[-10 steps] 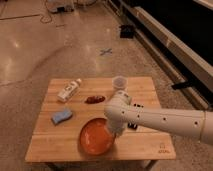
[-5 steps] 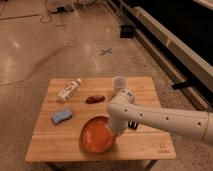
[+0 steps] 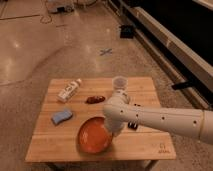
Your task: Drag the ceramic bowl in a circle
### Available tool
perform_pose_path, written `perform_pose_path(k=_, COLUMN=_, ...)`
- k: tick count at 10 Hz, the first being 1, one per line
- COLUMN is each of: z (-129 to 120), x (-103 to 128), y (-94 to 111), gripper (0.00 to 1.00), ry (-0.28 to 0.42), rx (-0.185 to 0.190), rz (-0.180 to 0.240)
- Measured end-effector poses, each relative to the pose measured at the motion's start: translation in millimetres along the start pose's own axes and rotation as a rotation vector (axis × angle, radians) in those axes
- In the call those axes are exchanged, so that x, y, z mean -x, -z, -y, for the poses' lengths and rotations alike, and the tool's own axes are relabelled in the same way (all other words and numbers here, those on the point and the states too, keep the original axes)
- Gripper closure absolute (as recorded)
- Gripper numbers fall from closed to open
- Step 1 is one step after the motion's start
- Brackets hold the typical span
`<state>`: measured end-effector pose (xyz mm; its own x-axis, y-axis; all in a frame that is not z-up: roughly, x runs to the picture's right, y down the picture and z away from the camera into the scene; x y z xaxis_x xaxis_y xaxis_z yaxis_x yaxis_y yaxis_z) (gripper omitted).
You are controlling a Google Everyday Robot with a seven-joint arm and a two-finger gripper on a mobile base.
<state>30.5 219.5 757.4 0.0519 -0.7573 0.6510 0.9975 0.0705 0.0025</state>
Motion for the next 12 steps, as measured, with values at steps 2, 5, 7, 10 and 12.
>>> perform_pose_path(k=2, z=-9.3, x=-8.4, y=2.9, gripper=0.72, ry=-0.013, rx=0.004, rz=0.001)
perform_pose_path(k=5, z=-22.0, x=-1.1, y=0.7, gripper=0.72, ry=0.008, rx=0.004, rz=0.004)
perform_pose_path(k=7, z=4.8, x=-2.8, y=-0.7, gripper=0.72, ry=0.012, rx=0.033, rz=-0.008)
perform_pose_path(k=10, z=31.4, x=-0.5, y=2.4, gripper=0.72, ry=0.015, rx=0.031, rz=-0.013)
perform_pose_path(k=12, z=13.9, x=1.6, y=8.4, gripper=0.72, ry=0.016, rx=0.033, rz=-0.011)
